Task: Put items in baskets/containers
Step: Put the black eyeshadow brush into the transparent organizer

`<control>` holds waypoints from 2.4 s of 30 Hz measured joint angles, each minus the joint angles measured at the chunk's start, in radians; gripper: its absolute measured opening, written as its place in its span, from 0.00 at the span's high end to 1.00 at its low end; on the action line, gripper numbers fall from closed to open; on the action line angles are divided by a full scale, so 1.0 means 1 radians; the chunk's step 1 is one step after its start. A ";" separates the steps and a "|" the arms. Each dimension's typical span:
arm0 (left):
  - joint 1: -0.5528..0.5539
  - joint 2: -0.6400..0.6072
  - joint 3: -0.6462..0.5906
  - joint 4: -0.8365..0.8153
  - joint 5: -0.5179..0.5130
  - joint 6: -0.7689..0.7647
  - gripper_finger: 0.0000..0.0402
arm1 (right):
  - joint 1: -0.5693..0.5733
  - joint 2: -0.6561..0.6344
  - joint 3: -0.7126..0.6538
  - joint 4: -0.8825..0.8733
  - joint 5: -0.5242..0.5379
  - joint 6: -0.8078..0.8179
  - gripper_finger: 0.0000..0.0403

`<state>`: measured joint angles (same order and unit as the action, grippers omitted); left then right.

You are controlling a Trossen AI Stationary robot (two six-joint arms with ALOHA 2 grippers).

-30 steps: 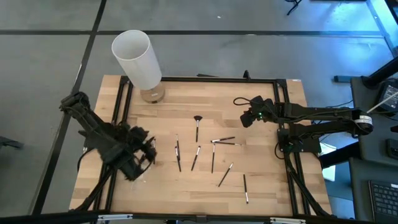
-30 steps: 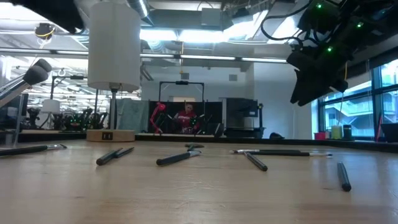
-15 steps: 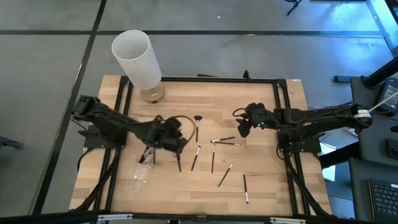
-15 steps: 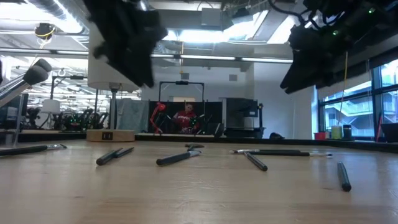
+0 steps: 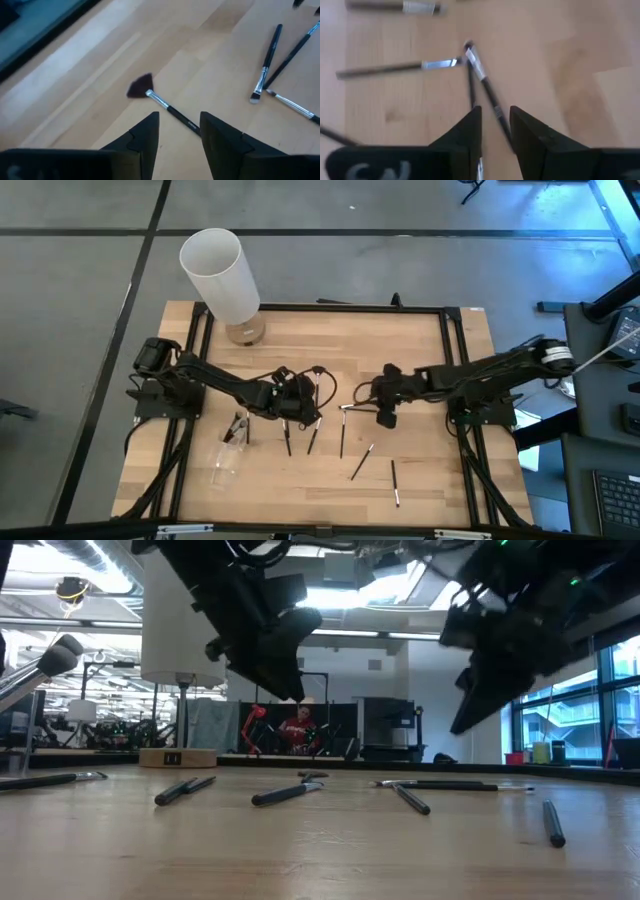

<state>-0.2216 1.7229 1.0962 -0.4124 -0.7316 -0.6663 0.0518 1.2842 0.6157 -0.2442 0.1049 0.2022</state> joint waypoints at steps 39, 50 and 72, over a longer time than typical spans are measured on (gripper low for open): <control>-0.011 -0.008 -0.150 0.212 0.043 0.297 0.68 | -0.017 0.447 0.312 -0.243 -0.035 -0.204 0.95; -0.011 -0.260 -0.053 0.096 -0.105 0.322 0.68 | -0.018 0.395 0.305 -0.194 0.046 -0.049 0.93; 0.137 -0.428 -0.507 0.687 0.230 0.368 0.34 | -0.082 0.171 -0.005 0.859 0.006 0.113 0.91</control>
<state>-0.0849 1.2946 0.5893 0.2751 -0.5014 -0.2979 -0.0304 1.4555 0.6104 0.6146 0.1104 0.3156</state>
